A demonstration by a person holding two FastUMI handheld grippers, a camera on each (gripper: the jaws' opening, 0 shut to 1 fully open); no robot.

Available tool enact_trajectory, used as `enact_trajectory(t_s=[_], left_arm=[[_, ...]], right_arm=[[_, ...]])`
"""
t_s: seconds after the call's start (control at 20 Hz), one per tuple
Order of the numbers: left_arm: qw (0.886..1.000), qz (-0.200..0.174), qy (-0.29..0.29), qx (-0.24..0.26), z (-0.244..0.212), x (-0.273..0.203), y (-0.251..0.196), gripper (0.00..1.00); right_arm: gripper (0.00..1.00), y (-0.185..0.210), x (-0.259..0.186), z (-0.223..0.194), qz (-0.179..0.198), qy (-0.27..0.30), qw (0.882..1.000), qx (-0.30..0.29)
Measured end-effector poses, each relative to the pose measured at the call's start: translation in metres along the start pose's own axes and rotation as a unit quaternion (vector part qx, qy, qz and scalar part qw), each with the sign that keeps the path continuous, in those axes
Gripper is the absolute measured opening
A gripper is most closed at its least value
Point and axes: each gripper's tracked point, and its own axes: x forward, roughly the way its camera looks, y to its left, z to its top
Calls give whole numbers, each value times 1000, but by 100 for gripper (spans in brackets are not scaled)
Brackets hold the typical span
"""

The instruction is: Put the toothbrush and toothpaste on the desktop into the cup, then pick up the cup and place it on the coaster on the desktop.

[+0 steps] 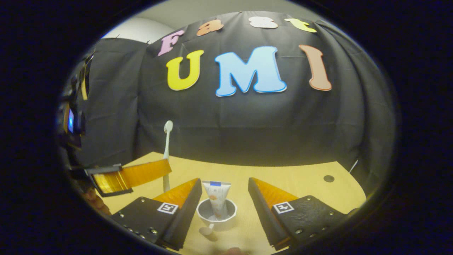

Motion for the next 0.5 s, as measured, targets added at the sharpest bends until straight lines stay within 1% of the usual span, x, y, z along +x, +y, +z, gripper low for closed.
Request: enact_trajectory(t_s=[0.05,0.1,0.2,0.25,0.35,0.5], left_arm=[[1000,-7,-5,-11,0,4,-4,7],[1000,-8,-9,-17,-2,7,-5,7],[1000,-8,-12,-24,-5,16,-8,6],[999,-11,-16,-31,-6,19,-10,7],[998,-18,-22,-51,-9,28,-16,7],[998,-12,-20,-54,-26,38,-18,7]], right_arm=[[89,-8,-10,7,-9,-5,1000,12],[93,-16,-20,10,-19,-10,1000,18],[93,-32,-35,13,-37,-11,999,19],[93,-39,-42,13,-44,-8,999,22],[92,-47,-54,8,-50,1,998,36],[93,-53,-65,-5,-54,18,997,45]])
